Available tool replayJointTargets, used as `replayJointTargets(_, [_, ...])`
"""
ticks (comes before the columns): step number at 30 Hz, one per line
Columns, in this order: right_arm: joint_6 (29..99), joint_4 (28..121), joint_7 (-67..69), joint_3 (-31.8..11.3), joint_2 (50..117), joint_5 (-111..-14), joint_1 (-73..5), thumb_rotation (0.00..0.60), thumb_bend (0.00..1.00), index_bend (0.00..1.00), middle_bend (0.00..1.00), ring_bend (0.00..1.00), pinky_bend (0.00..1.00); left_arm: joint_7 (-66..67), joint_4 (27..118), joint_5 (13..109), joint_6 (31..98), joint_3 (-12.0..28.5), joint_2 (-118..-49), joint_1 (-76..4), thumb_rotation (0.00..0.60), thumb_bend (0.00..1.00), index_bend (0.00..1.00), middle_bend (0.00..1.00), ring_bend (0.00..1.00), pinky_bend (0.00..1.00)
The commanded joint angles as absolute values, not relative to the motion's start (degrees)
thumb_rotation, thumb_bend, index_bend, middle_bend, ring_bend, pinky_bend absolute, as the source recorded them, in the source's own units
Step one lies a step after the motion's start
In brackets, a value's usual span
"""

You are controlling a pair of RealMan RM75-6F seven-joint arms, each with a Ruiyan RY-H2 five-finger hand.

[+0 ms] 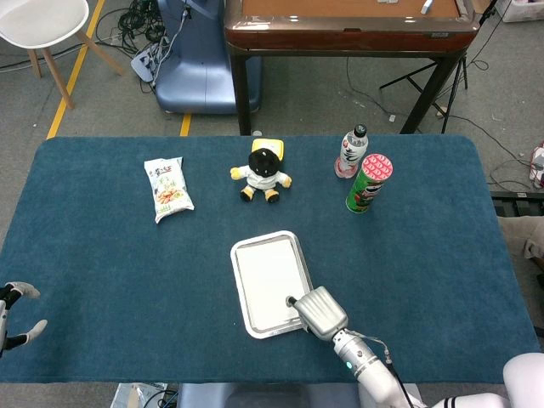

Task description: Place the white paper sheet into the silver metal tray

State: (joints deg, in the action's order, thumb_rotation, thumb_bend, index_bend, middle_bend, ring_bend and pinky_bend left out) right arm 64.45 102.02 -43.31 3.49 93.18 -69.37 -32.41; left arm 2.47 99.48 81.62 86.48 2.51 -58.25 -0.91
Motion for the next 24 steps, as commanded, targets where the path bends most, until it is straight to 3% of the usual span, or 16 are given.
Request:
replayJointTargets(1, [65.6,103.6,-42.0,3.4,90.8,-70.9,-31.8,0.600,0.87,0.37,1.00,1.00,1.00,2.6,99.5,81.6,86.4,2.5,-58.3,-0.9,0.600,0.15,0.42,0.36,0.35,0.49])
replayJointTargets(4, [66.7,104.9,-41.2,3.6,87.9,-71.8,-31.0,0.600,0.77,0.37,1.00,0.99,1.00,2.7,99.4,81.6,86.3,2.5,-58.4,-1.0,0.600,0.15,0.43,0.36,0.35,0.49])
replayJointTargets(9, [68.4,107.0,-40.7,4.1,83.4,-72.2,-29.5,0.600,0.57,0.39,0.97,0.86,1.00,3.1,99.3,81.6,86.0,2.4,-58.8,-1.2,0.600,0.15,0.42,0.36,0.34,0.49])
replayJointTargets(13, [70.1,108.7,-40.3,4.8,79.2,-72.4,-27.9,0.600,0.39,0.39,0.77,0.70,0.97,4.0,99.3,81.9,85.7,2.2,-59.3,-1.4,0.600,0.15,0.42,0.36,0.34,0.49])
replayJointTargets(16, [71.1,110.4,-37.9,5.5,75.5,-73.9,-26.7,0.600,0.29,0.39,0.65,0.60,0.88,4.8,99.6,82.8,85.9,1.9,-59.6,-1.4,0.600,0.15,0.43,0.36,0.35,0.49])
replayJointTargets(19, [73.6,112.1,-34.3,6.5,71.7,-77.0,-24.7,0.600,0.25,0.39,0.56,0.51,0.76,5.7,99.9,83.7,86.1,1.5,-60.0,-1.4,0.600,0.15,0.42,0.36,0.35,0.49])
replayJointTargets(24, [80.2,113.4,-26.9,8.5,66.4,-83.6,-19.7,0.600,0.25,0.39,0.53,0.46,0.55,7.0,100.1,84.6,86.0,1.0,-60.7,-1.5,0.600,0.15,0.42,0.36,0.35,0.49])
